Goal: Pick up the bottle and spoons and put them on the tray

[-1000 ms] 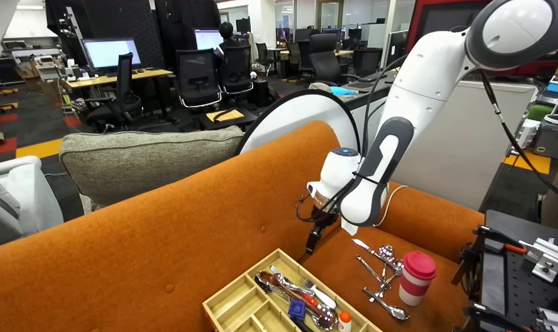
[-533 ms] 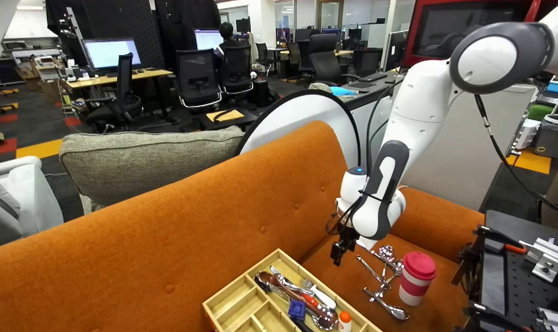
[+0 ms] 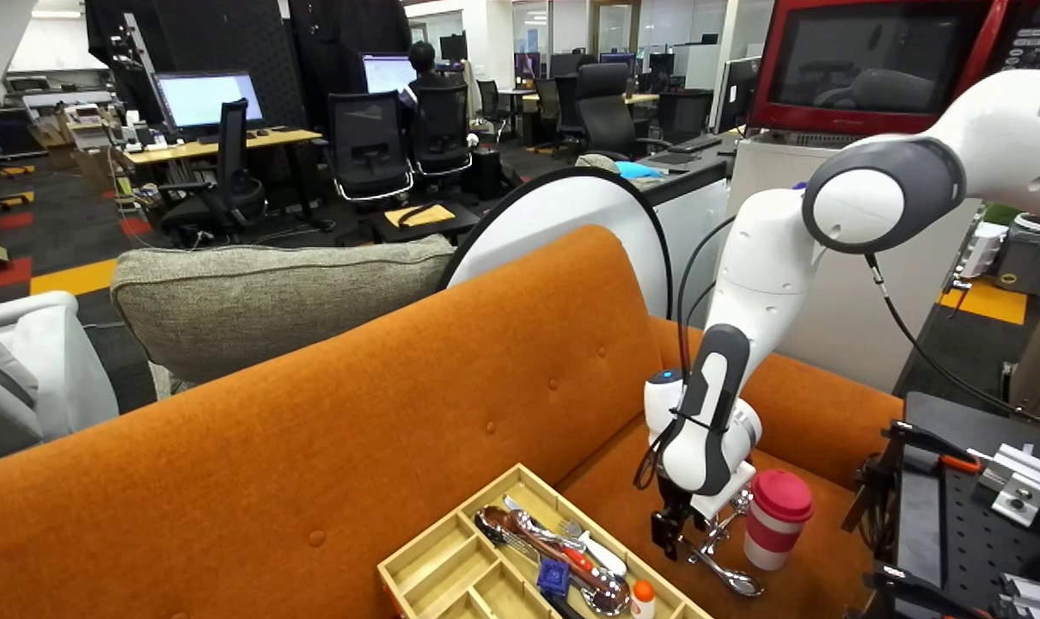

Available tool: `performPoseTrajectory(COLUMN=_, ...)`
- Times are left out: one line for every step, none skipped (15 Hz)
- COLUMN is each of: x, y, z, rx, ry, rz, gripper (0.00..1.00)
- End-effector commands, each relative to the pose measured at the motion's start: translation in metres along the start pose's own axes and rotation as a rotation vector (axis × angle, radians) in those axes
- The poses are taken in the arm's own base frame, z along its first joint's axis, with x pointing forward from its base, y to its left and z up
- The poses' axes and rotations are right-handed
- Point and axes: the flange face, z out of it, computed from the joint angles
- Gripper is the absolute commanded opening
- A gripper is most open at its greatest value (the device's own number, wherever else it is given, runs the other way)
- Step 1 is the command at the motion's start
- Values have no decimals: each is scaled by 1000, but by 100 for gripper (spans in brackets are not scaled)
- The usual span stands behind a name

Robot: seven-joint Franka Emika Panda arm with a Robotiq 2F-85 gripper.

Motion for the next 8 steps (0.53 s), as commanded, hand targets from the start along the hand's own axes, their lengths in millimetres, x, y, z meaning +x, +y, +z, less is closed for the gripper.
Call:
performPoseTrajectory(x=7, y=-3, z=15, rx=-6, ry=-72, rz=33, gripper=100)
performPoseTrajectory(x=7, y=-4, z=18, rx=-2, ry=-86, rz=38, gripper=100)
performPoseTrajectory(x=8, y=-4, z=20, rx=0, ry=-100, rz=41, gripper=100)
performPoseTrajectory(x=7, y=-6, z=22, rx=2, ry=-112, rz=42, gripper=100)
performPoseTrajectory(x=7, y=-6, z=22, rx=3, ry=-122, rz=43, gripper=100)
performPoseTrajectory(x=7, y=-7, z=23, rx=3, ry=-131, rz=43, gripper=100)
performPoseTrajectory(x=7, y=-7, z=24, rx=2, ry=-139, rz=43, gripper=100)
performPoseTrajectory(x=7, y=-8, z=25, rx=3, ry=-142, rz=41, gripper=100)
